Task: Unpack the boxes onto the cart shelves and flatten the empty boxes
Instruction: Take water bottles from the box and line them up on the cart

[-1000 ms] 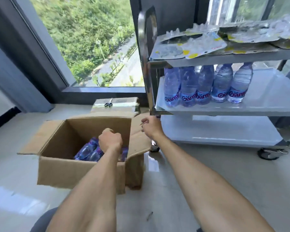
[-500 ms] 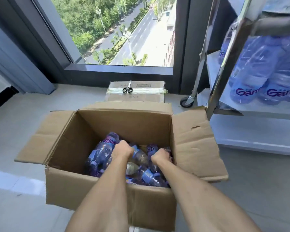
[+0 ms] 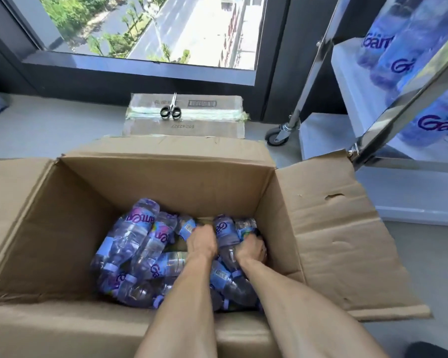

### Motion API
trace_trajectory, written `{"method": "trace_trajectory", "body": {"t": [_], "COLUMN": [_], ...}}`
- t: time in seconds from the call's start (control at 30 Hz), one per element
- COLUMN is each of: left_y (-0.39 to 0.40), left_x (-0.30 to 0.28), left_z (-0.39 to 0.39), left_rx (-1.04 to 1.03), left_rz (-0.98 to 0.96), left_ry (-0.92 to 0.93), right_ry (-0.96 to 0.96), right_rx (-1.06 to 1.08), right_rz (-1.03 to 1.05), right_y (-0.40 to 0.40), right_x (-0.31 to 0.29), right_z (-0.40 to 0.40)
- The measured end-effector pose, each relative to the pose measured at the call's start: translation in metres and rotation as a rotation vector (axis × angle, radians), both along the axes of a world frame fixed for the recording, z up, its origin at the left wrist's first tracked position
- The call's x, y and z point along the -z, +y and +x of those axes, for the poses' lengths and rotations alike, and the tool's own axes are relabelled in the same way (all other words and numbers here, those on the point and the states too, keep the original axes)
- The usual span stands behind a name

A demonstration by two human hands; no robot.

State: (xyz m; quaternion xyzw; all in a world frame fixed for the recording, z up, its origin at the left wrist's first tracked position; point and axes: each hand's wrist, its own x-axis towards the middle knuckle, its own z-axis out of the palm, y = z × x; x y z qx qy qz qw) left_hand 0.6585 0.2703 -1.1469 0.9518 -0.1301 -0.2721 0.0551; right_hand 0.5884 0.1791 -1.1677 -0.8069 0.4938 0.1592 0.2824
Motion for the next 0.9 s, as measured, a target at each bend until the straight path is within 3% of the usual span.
{"method": "trace_trajectory", "body": {"t": [0.13, 0.23, 0.3, 0.57, 0.8, 0.9], "left_y": [-0.017, -0.022, -0.018, -0.020, -0.004, 0.022], "left_x": [0.010, 0.018, 0.027, 0.030, 0.014, 0.002], "left_z": [0.015, 0.025, 0.027, 0.021, 0.022, 0.030], "left_rx": [0.335, 0.638, 0.700, 0.812, 0.652, 0.519], "left_rz": [-0.049, 0.099, 0.214, 0.245, 0.053, 0.054], "left_ry": [-0.028, 0.074, 0.116, -0.028, -0.104, -0.163], "right_ry": [0.047, 0.060, 0.036, -0.030, -0.138, -0.172], "right_rx": [-0.094, -0.128, -0.122, 0.010, 0.137, 0.172], "right_rz": [-0.120, -0.139, -0.128, -0.052, 0.011, 0.103], "right_y": [0.004, 0.002, -0.001, 0.005, 0.000, 0.002], "right_x": [0.011, 0.014, 0.015, 0.017, 0.008, 0.006], "right_z": [-0.003, -0.004, -0.004, -0.007, -0.005, -0.004]}}
